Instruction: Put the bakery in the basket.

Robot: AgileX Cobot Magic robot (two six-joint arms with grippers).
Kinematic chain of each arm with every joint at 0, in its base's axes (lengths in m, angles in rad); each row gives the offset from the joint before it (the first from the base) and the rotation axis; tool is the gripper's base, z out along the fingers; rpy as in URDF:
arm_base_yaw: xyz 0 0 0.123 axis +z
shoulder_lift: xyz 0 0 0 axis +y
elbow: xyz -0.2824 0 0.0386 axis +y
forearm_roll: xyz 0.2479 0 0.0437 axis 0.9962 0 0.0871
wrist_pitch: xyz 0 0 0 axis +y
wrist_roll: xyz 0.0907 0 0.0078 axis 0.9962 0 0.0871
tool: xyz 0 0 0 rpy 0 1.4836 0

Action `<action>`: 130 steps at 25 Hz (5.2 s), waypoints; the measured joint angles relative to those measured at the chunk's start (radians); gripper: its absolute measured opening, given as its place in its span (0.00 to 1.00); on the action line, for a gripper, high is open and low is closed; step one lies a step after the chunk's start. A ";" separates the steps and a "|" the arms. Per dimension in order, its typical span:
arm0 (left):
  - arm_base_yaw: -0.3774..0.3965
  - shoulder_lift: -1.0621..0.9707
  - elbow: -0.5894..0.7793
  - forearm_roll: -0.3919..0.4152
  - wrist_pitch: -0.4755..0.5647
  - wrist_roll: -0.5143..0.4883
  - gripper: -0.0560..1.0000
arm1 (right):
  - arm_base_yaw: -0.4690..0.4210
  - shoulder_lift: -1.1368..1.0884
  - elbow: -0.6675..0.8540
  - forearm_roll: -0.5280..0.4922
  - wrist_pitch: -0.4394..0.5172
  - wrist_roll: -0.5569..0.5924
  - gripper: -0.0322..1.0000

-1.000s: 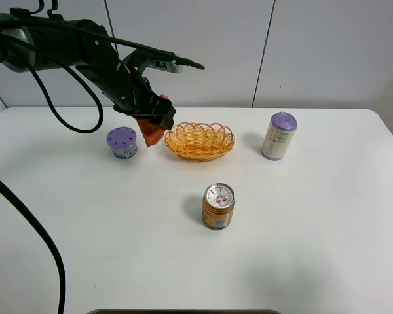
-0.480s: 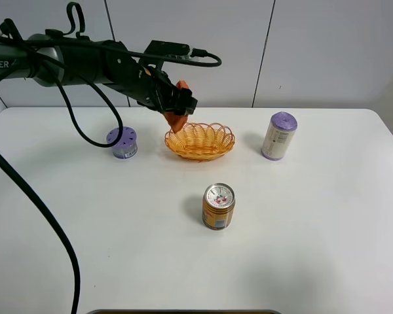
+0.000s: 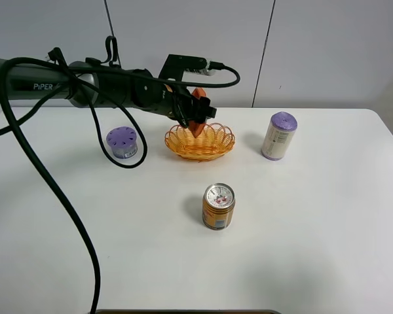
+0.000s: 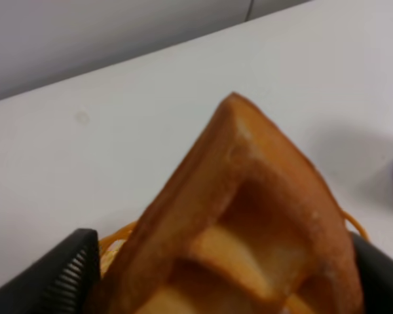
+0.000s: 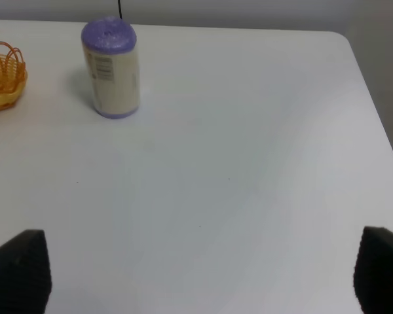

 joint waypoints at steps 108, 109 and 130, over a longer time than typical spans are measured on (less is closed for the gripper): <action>0.312 -1.151 0.421 0.545 1.171 -0.157 0.99 | 0.000 0.000 0.000 0.000 0.000 0.000 0.92; 0.312 -1.176 0.421 0.556 1.172 -0.164 0.99 | 0.000 0.000 0.000 0.000 0.000 0.000 0.92; 0.667 -1.941 0.931 0.390 1.114 -0.256 0.99 | 0.000 0.000 0.000 0.000 0.000 0.000 0.92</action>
